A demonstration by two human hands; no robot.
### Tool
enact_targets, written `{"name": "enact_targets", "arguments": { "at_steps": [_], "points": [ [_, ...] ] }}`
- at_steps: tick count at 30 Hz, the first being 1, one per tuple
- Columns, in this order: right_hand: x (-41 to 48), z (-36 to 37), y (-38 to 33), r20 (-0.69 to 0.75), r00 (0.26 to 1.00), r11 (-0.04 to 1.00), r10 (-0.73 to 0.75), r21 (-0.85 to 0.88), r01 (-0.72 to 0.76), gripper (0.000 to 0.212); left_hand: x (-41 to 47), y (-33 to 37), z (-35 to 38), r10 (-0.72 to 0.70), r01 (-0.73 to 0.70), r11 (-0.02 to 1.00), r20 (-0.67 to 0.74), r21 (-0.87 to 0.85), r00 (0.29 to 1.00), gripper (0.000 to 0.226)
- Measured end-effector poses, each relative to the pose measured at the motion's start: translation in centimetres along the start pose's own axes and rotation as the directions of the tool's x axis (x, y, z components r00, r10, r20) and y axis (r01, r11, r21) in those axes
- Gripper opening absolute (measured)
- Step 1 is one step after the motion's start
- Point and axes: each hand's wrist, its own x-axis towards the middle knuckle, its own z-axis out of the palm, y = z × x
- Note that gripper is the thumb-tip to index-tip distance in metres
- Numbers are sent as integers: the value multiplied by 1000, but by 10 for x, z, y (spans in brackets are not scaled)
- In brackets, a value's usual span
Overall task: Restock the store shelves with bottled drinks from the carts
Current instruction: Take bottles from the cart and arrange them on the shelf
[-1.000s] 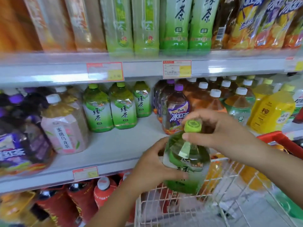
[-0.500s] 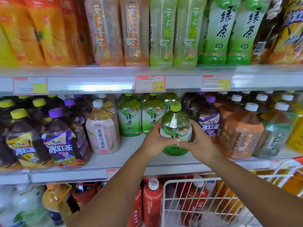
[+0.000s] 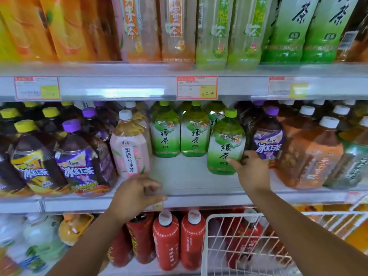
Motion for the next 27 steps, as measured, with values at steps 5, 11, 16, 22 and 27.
{"name": "enact_targets", "arguments": {
  "at_steps": [5, 11, 16, 22, 27],
  "points": [
    [13, 8, -8, -12, 999, 982, 43, -182, -44, 52, -4, -8, 6, 64, -49, 990, -119, 129, 991, 38],
    [22, 10, -9, -9, 999, 983, 53, -178, -54, 49, -4, -7, 8, 46, -34, 995, -121, 98, 992, 20],
    [-19, 22, -3, -3, 987, 986, -163, -29, 163, 58, -3, -9, 11, 60, -51, 996, -145, 71, 988, 21],
    [-7, 26, 1, 184, 950, 925, -253, -243, 294, 61, -3, -12, 14, 91, -83, 995, -161, 55, 983, 25],
    [11, 30, 2, 374, 921, 967, -111, -175, 187, 68, -3, -12, 14, 92, -83, 995, -157, 63, 983, 25]
  ]
}}
